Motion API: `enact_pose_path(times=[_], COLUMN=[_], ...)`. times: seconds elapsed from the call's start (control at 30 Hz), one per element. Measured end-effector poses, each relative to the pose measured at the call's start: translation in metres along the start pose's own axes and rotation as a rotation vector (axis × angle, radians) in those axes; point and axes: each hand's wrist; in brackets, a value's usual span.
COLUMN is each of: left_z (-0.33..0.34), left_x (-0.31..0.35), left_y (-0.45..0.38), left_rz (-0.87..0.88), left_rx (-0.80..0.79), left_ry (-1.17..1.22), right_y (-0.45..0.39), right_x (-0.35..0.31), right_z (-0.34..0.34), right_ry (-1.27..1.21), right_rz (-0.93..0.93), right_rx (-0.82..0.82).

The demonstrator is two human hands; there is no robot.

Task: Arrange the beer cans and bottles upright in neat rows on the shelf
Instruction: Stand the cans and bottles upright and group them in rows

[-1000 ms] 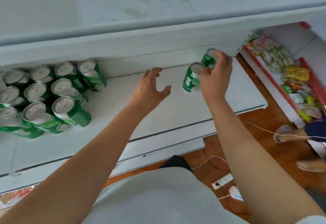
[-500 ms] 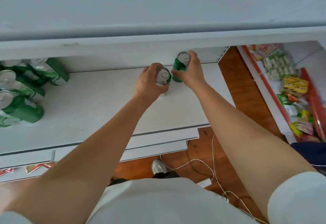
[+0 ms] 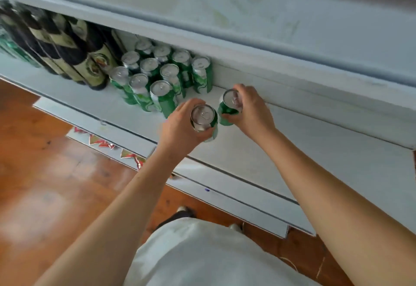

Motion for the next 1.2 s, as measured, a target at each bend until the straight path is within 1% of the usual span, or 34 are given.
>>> enact_pose_path(times=[0.07, 0.13, 0.2, 0.33, 0.43, 0.47, 0.53, 0.57, 0.6, 0.63, 0.67, 0.73, 0.77, 0.8, 0.9, 0.97, 1.0, 1.03, 1.07, 1.13, 1.17, 1.2], left_z=[-0.017, -0.031, -0.041, -0.056, -0.061, -0.062, -0.063, -0.063, -0.062, -0.062, -0.062, -0.060, -0.059, -0.056, -0.052, -0.057, -0.062, -0.070, -0.079, -0.095, -0.103, -0.108], left_x=[-0.016, -0.026, -0.033, -0.047, -0.057, -0.059, -0.061, -0.060, -0.060, -0.059, -0.057, -0.052, -0.049, -0.047, -0.050, -0.060, -0.066, -0.071, -0.078, -0.095, -0.105, -0.116], left_y=[-0.002, -0.005, -0.010, -0.024, -0.033, -0.036, -0.042, -0.046, -0.050, -0.055, -0.059, -0.066, -0.069, -0.071, -0.075, -0.078, -0.080, -0.083, -0.086, -0.097, -0.103, -0.109], left_rz=[-0.013, -0.019, -0.009, 0.042, 0.055, 0.061, 0.077, 0.087, 0.098, 0.110, 0.127, 0.163, 0.180, 0.197, 0.219, 0.210, 0.210, 0.218, 0.229, 0.211, 0.168, 0.111], left_rx=[0.011, 0.025, 0.025, 0.031, 0.008, -0.004, -0.021, -0.026, -0.029, -0.028, -0.026, -0.022, -0.027, -0.041, -0.118, -0.154, -0.139, -0.084, 0.003, 0.171, 0.216, 0.224], left_ry=[-0.008, -0.011, -0.016, -0.083, -0.064, -0.057, -0.049, -0.049, -0.053, -0.056, -0.056, -0.052, -0.052, -0.054, -0.071, -0.043, -0.004, 0.024, 0.019, -0.075, -0.126, -0.162], right_y=[-0.028, -0.053, -0.073, -0.097, -0.098, -0.097, -0.090, -0.084, -0.076, -0.065, -0.052, -0.026, -0.017, -0.012, -0.018, -0.022, -0.022, -0.022, -0.022, -0.025, -0.028, -0.031], right_x=[-0.019, -0.032, -0.042, -0.048, -0.045, -0.046, -0.052, -0.055, -0.059, -0.062, -0.068, -0.081, -0.086, -0.089, -0.090, -0.091, -0.092, -0.092, -0.093, -0.095, -0.096, -0.097], right_z=[0.018, 0.034, 0.047, 0.069, 0.079, 0.080, 0.077, 0.072, 0.067, 0.062, 0.058, 0.060, 0.065, 0.073, 0.086, 0.094, 0.097, 0.101, 0.105, 0.111, 0.114, 0.117], right_ry=[0.075, 0.204, 0.261, 0.191, 0.081, 0.078, 0.155, 0.185, 0.157, 0.074, -0.034, -0.234, -0.287, -0.290, -0.192, -0.129, -0.110, -0.100, -0.090, -0.080, -0.087, -0.099], right_rz=[-0.065, -0.108, -0.146, -0.122, -0.166, -0.165, -0.134, -0.126, -0.110, -0.084, -0.047, 0.042, 0.085, 0.118, 0.178, 0.194, 0.203, 0.217, 0.233, 0.274, 0.293, 0.305], right_rx=[-0.081, -0.155, -0.176, -0.111, -0.037, -0.017, 0.046, 0.122, 0.208, 0.265, 0.259, 0.088, 0.017, 0.005, 0.113, 0.121, 0.133, 0.153, 0.174, 0.194, 0.193, 0.192])
Point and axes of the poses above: each hand's wrist, its own y-axis away from the middle knuckle, its own z-axis out of the palm, x = y × z, and after that the axes turned 12 degrees about -z, right-handed
